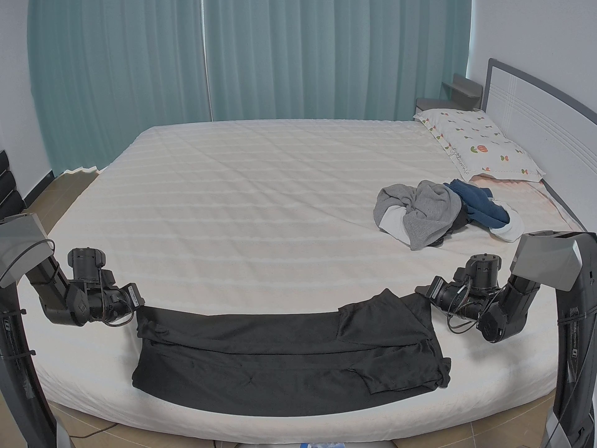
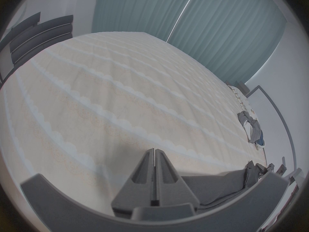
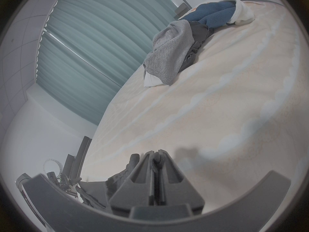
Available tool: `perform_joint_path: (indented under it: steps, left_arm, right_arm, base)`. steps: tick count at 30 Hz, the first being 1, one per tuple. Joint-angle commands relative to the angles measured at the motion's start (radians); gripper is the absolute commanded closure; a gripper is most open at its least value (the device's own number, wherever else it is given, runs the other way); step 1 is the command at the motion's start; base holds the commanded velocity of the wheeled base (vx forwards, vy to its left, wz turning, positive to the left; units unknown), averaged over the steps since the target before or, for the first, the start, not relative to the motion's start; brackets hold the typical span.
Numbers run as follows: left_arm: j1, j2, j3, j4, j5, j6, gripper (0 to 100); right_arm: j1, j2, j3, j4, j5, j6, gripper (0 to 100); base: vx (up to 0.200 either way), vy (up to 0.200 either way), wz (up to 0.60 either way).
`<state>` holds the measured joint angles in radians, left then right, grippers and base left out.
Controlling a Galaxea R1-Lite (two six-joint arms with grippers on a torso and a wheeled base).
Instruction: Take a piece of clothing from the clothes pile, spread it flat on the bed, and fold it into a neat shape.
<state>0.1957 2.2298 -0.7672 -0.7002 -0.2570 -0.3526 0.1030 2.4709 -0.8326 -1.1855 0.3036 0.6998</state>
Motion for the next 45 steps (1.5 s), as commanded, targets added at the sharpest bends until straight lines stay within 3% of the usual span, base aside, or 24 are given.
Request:
perform_joint_path:
  steps: [1,2,4,5,17,29,43,44,45]
  left_arm:
    - [0.001,0.002,-0.001,0.002,-0.002,0.000,100]
    - [0.001,0.002,-0.001,0.002,-0.002,0.000,100]
    - [0.001,0.002,0.002,0.004,-0.002,0.001,100]
    - [0.001,0.002,0.003,0.004,-0.002,0.003,0]
    - [0.004,-0.044,0.042,0.002,-0.019,0.003,0]
    - [-0.076,-0.071,0.091,-0.012,-0.016,0.017,0]
    - [-0.119,-0.033,0.157,-0.159,-0.005,0.024,0]
    - [-0.121,-0.029,0.158,-0.160,-0.005,0.027,100]
    - [-0.119,-0.025,0.160,-0.160,-0.005,0.033,100]
  right_arm:
    - [0.000,0.013,0.000,-0.002,0.000,0.000,100]
    - [0.000,0.014,0.000,-0.002,0.000,0.000,0]
    - [0.000,0.010,0.003,-0.003,0.000,0.001,0]
    - [0.000,0.005,0.007,-0.002,0.000,0.001,0]
    - [-0.011,-0.099,0.092,-0.005,0.009,0.006,0]
    - [-0.008,-0.089,0.101,-0.005,0.009,0.004,0]
    - [-0.003,-0.089,0.105,-0.003,0.012,0.004,0]
    - [-0.003,-0.090,0.105,-0.003,0.012,0.004,0]
    - [-0.003,-0.089,0.105,-0.003,0.012,0.004,0]
  base:
    - [0.000,0.000,0.00]
    - [0.000,0.000,0.00]
    - [0.000,0.000,0.00]
    - [0.000,0.000,0.00]
    - [0.000,0.000,0.00]
    - [0.000,0.000,0.00]
    - [0.000,0.000,0.00]
    - [0.000,0.000,0.00]
    - [0.000,0.000,0.00]
